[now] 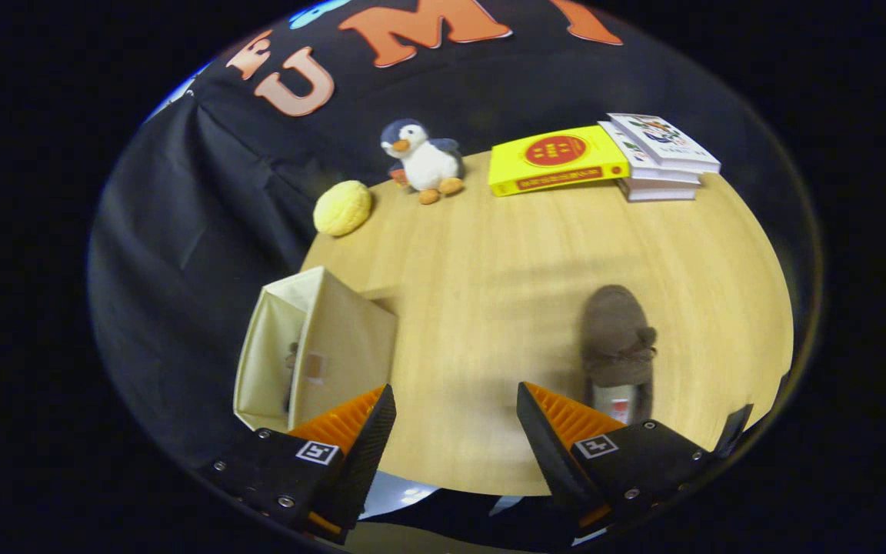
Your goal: Open the storage box then place both shoes into the box .Put the left shoe in first, then the right shoe, with the right side of both shoes facing outward in a uniform manner.
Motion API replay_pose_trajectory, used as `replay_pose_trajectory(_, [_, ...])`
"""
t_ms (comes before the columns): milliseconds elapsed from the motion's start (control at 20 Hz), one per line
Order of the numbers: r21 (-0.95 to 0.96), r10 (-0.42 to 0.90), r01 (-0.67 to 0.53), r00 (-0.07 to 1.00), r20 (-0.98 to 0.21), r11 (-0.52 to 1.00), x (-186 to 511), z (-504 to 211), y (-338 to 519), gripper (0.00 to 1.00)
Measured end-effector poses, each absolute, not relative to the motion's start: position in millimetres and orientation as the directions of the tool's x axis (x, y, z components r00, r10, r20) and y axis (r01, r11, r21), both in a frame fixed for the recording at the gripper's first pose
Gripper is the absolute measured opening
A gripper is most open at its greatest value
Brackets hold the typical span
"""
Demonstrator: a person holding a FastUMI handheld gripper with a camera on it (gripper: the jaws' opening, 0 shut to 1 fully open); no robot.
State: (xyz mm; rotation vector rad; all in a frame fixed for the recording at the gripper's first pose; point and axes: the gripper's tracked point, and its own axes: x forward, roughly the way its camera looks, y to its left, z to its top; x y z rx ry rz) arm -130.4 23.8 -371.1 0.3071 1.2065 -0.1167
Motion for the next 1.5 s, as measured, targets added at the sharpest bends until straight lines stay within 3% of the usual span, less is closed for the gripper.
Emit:
replay_pose_trajectory(200, [0.063,-0.033,0.296,0.308,-0.951,0.953,-158,-397,-43,0.94])
replay_pose_trajectory(500, [-0.045,-0.123,0.273,0.279,-0.952,0.961,-168,-440,-95,0.80])
replay_pose_trajectory(800, [-0.062,-0.157,0.305,0.296,-0.942,0.950,-157,-470,-110,0.51])
replay_pose_trajectory(1050, [-0.065,-0.182,0.383,0.277,-0.944,0.921,-158,-468,-114,0.10])
replay_pose_trajectory(1500, [0.050,-0.066,0.303,0.360,-0.930,0.952,-121,-383,-19,0.06])
